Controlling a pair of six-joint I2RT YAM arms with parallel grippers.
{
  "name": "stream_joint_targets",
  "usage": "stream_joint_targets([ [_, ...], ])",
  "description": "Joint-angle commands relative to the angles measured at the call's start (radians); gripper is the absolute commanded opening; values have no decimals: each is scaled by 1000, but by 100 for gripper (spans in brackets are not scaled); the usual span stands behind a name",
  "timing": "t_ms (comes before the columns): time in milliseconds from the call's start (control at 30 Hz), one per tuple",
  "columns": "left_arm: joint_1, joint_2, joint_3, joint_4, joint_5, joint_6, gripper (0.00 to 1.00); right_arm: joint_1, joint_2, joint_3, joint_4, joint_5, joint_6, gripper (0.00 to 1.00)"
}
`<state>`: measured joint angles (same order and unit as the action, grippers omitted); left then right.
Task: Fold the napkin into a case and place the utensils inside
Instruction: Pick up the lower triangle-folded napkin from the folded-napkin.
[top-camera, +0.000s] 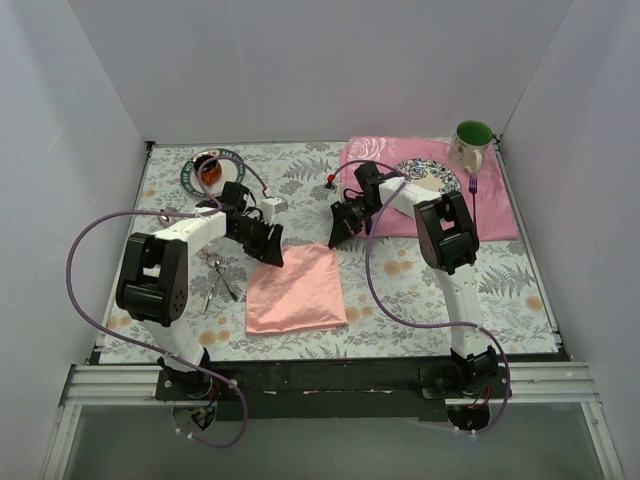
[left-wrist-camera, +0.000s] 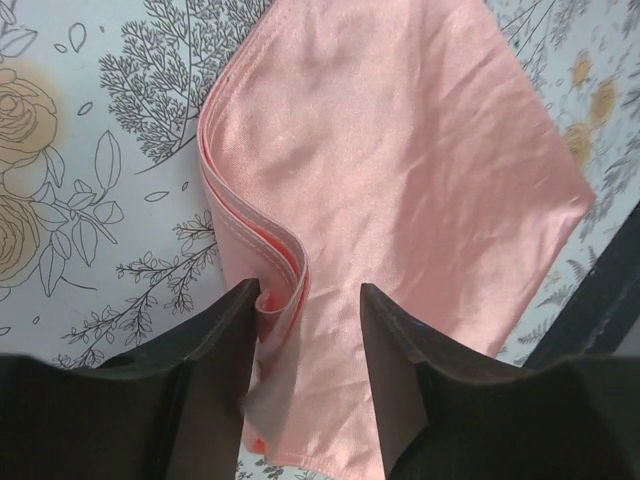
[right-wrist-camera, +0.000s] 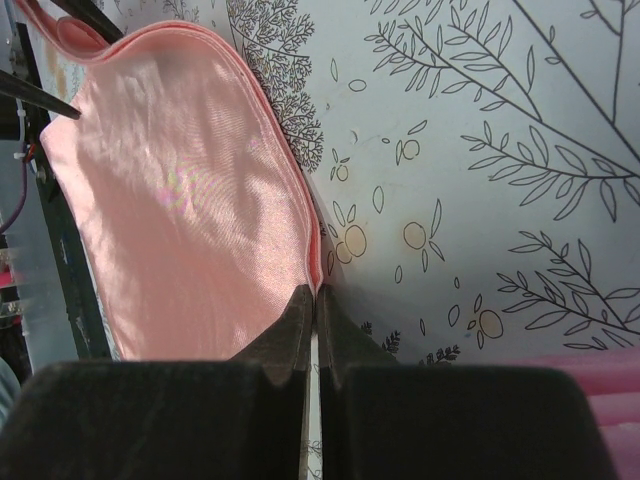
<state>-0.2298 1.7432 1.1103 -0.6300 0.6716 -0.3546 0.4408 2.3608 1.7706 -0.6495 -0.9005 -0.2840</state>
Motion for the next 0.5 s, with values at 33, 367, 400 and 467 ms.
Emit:
stream_joint_targets([
  [33,-58,-91,-38,29,-122,100,39,9,-12,-14,-10,49,-18,1],
  [367,-213,-175,-105,95,-294,137,40,12,-6,-5,-19,49,-15,1],
  [400,-226,-186,-112,99,-303,138,41,12,-8,-5,-21,51,-17,1],
  [467,-249,-191,-119,107,-337,134,41,10,-6,-5,-22,52,-18,1],
])
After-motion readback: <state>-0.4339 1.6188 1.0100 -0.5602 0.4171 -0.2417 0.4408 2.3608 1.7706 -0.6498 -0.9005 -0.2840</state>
